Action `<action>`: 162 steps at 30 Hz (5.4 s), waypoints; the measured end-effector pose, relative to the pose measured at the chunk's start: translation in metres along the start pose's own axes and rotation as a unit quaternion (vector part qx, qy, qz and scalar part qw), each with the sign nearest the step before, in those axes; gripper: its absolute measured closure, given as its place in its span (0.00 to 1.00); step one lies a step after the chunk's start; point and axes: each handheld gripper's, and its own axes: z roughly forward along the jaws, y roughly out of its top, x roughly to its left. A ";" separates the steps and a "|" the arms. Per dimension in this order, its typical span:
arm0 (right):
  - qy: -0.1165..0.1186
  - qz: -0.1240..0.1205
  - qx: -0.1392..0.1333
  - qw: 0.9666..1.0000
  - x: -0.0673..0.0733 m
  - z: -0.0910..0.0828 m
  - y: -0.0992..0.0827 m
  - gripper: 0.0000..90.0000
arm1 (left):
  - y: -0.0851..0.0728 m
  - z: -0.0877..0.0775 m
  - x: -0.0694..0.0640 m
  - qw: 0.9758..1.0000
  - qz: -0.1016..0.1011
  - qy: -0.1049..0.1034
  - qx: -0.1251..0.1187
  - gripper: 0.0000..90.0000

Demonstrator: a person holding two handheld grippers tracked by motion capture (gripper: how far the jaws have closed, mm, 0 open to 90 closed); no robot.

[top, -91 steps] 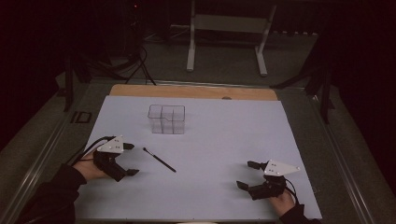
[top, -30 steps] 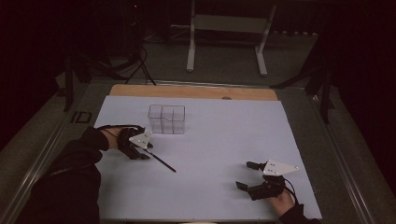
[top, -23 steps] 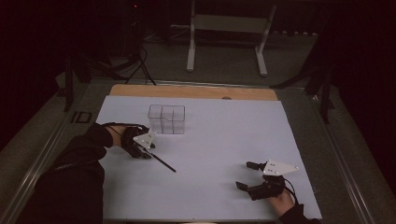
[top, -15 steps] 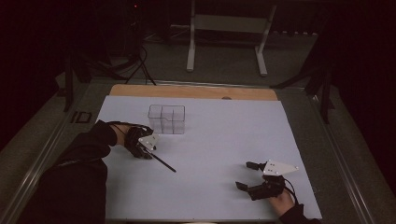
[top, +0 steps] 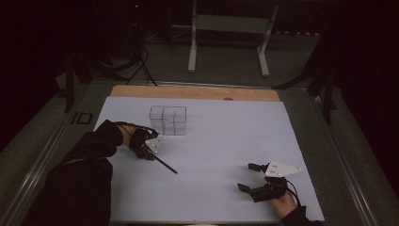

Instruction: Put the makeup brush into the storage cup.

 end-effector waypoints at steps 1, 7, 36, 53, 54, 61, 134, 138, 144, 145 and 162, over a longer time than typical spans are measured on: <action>0.000 0.000 0.000 1.000 0.000 0.000 0.000 0.12 | 0.000 0.001 0.000 1.000 -0.001 -0.001 0.000 0.74; 0.000 0.001 0.000 1.000 0.000 0.000 0.000 0.12 | 0.002 0.003 0.002 1.000 0.003 -0.014 0.007 0.78; 0.003 -0.001 0.002 1.000 0.001 0.001 0.001 0.12 | 0.041 -0.016 -0.004 0.988 -0.150 -0.036 -0.014 0.94; 0.004 -0.002 0.008 1.000 0.002 0.002 0.000 0.12 | 0.071 -0.013 0.000 0.980 -0.192 -0.047 -0.003 0.94; 0.004 -0.002 0.008 1.000 0.002 0.002 0.000 0.12 | 0.073 -0.013 0.001 0.979 -0.198 -0.050 -0.002 0.94; 0.000 -0.012 0.016 1.000 0.004 0.003 0.001 0.12 | 0.083 -0.015 0.004 0.978 -0.203 -0.046 -0.016 0.94; -0.085 -0.351 0.254 0.897 0.054 0.096 0.068 0.92 | 0.153 -0.016 0.007 0.978 -0.199 -0.054 -0.033 0.94; -0.073 -0.361 0.262 0.892 0.055 0.096 0.066 0.93 | 0.152 -0.014 0.003 0.982 -0.180 -0.042 -0.047 0.87; -0.065 -0.350 0.263 0.897 0.049 0.091 0.069 0.93 | 0.149 -0.022 0.002 0.981 -0.180 -0.010 -0.077 0.65; -0.065 -0.340 0.260 0.901 0.049 0.090 0.070 0.93 | 0.148 -0.024 0.001 0.979 -0.185 -0.007 -0.091 0.65; -0.071 -0.279 0.240 0.927 0.037 0.065 0.075 0.93 | 0.109 -0.069 -0.023 0.936 -0.245 0.058 -0.246 0.17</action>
